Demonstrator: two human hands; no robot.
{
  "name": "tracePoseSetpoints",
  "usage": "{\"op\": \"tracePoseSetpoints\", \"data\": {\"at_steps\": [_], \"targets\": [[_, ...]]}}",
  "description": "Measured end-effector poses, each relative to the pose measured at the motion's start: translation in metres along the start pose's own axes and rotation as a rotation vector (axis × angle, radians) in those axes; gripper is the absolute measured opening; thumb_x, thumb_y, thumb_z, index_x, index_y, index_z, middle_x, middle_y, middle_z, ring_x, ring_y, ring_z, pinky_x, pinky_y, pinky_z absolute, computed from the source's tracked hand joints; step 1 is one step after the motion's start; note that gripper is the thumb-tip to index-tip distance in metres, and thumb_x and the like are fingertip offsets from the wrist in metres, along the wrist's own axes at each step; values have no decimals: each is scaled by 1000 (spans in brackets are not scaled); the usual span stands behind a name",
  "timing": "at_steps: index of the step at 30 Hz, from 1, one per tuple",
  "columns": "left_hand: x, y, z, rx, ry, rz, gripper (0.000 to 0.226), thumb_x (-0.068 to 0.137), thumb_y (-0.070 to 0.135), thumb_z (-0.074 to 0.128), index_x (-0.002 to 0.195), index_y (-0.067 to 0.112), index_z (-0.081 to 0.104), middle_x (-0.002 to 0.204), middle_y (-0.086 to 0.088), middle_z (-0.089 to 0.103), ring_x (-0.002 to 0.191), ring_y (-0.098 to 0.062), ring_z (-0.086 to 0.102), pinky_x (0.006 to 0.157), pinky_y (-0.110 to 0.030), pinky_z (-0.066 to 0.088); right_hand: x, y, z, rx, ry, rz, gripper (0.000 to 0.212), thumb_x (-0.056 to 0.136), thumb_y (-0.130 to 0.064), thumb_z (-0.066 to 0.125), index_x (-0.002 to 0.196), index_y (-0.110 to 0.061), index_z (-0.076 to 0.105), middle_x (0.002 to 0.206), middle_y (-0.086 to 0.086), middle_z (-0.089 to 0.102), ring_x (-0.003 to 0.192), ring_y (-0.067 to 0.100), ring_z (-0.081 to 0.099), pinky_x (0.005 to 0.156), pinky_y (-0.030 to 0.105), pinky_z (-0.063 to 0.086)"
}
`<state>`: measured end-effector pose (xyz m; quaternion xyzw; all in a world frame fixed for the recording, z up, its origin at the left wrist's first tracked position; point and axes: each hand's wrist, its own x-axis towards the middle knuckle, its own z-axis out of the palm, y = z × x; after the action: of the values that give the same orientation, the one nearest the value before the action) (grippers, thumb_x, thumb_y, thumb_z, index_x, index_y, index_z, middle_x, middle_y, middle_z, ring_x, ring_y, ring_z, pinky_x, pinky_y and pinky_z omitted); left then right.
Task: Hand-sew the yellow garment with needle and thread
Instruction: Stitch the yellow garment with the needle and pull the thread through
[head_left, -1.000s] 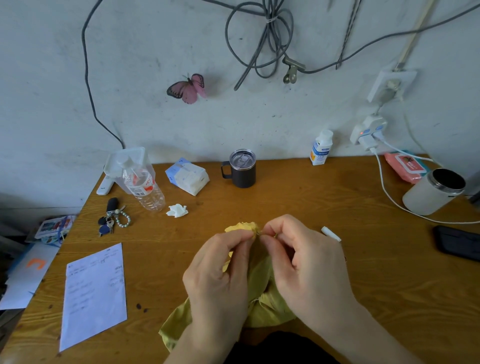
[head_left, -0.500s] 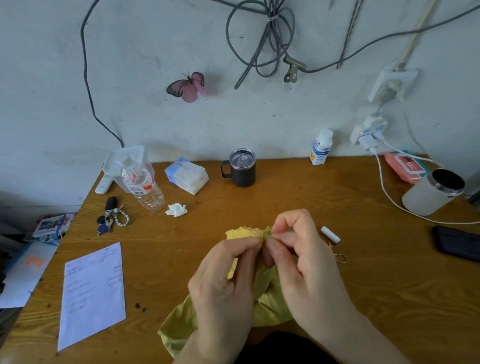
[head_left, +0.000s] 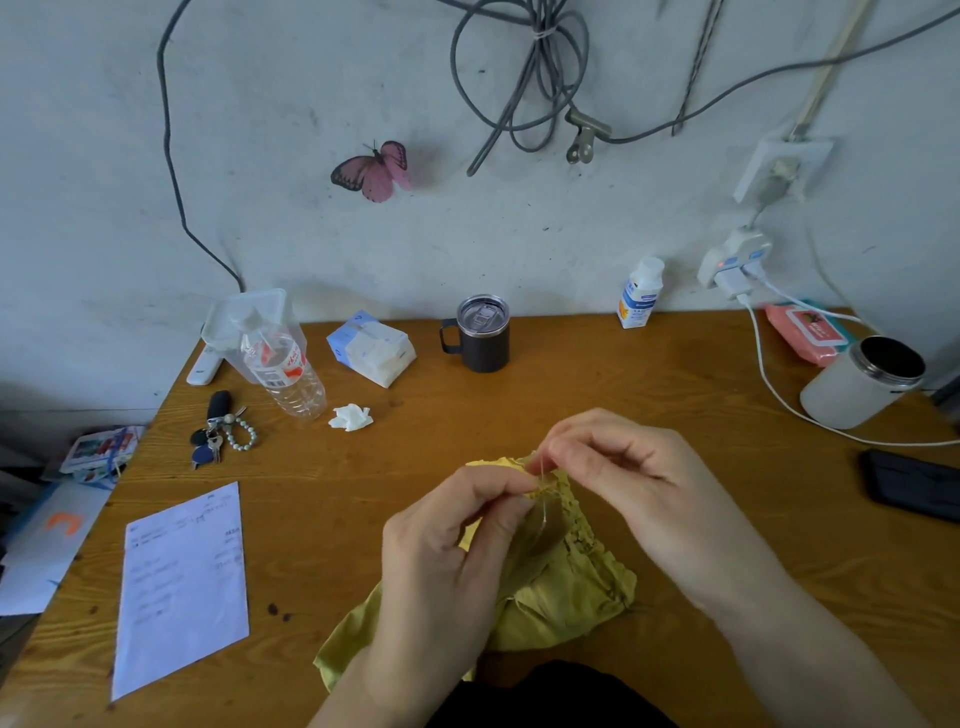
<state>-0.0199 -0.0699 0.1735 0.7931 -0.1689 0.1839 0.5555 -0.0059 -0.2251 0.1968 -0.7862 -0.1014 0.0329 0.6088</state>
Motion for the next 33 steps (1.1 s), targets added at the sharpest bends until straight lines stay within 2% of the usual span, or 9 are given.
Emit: {"op": "tracePoseSetpoints", "data": {"at_steps": [3, 7, 11, 13, 17, 21, 26, 30, 33], "targets": [[1, 1, 0, -21, -18, -28, 14, 80, 21, 67, 81, 35, 64, 86, 25, 68, 75, 6, 64, 62, -4, 45, 2, 0, 1, 174, -46, 81, 17, 79, -37, 61, 78, -25, 75, 84, -9, 70, 88, 4, 63, 79, 14, 46], [1, 0, 0, -111, -13, -142, 19, 78, 14, 65, 83, 33, 65, 82, 19, 71, 75, 2, 66, 63, -6, 48, 2, 0, 7, 270, -56, 121, 11, 79, -30, 61, 72, -25, 70, 73, -7, 63, 74, 5, 58, 70, 12, 46], [1, 2, 3, -185, -24, -217, 9, 81, 21, 67, 79, 30, 68, 78, 16, 72, 72, 0, 66, 62, -8, 48, 4, 5, 12, 411, 113, 184, 10, 75, -31, 63, 68, -24, 67, 69, -3, 55, 65, 5, 48, 64, 21, 40], [3, 4, 2, -210, -14, -243, 8, 77, 24, 64, 79, 29, 69, 78, 13, 72, 72, -1, 66, 62, -9, 49, 5, 5, 12, 443, 126, 212, 14, 74, -35, 61, 68, -25, 68, 68, -7, 58, 67, 5, 51, 68, 26, 38], [4, 4, 3, -242, -9, -276, 8, 75, 24, 64, 77, 28, 71, 76, 10, 72, 70, -2, 66, 61, -10, 49, 4, 4, 11, 383, 4, 246, 20, 80, -40, 59, 70, -24, 67, 73, -5, 60, 79, 14, 54, 81, 40, 41], [0, 6, 10, -189, -20, -254, 9, 76, 25, 62, 80, 28, 69, 78, 13, 71, 72, -1, 65, 61, -9, 48, 1, 4, 22, 522, 100, 268, 18, 75, -30, 54, 60, -24, 59, 67, -5, 53, 70, 9, 50, 73, 29, 40], [1, 3, 12, -117, -5, -198, 29, 82, 0, 66, 82, 28, 67, 81, 13, 70, 75, 0, 65, 63, -7, 47, 3, 5, 31, 844, 148, 389, 26, 77, -22, 52, 52, -21, 57, 63, -4, 53, 66, 10, 50, 72, 28, 41], [-4, 4, 13, -185, -55, -194, 19, 81, 9, 63, 81, 27, 70, 81, 12, 72, 76, -4, 66, 65, -10, 49, 8, 6, 27, 989, 227, 455, 28, 82, -13, 49, 56, -17, 57, 66, -1, 53, 63, 12, 45, 64, 26, 39], [-8, 2, 13, -288, -83, -301, 12, 81, 15, 64, 85, 24, 72, 78, 5, 72, 72, -4, 66, 64, -14, 51, 12, 8, 24, 956, 227, 460, 32, 91, -17, 48, 62, -19, 63, 71, -1, 59, 63, 8, 49, 63, 24, 42]]}}
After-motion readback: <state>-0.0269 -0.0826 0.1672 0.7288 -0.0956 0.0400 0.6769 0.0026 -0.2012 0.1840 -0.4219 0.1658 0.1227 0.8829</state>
